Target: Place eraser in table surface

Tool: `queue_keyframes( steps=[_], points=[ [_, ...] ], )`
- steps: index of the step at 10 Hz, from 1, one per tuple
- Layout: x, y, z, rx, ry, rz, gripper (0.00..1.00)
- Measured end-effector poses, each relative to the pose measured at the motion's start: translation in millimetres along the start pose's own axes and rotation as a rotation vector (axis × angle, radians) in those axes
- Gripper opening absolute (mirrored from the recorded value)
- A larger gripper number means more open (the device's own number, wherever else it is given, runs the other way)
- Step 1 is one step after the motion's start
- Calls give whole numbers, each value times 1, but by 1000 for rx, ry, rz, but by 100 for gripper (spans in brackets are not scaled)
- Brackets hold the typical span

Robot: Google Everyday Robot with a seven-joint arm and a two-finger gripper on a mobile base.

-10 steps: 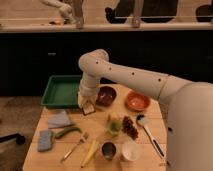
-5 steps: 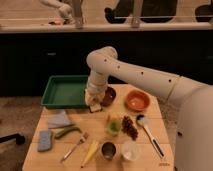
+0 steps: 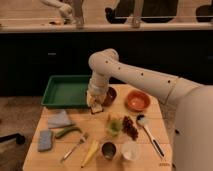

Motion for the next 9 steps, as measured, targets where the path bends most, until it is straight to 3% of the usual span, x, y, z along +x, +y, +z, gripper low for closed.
queue_keyframes(
  steps=[9],
  points=[
    [6, 29, 69, -2, 136, -47, 0]
  ],
)
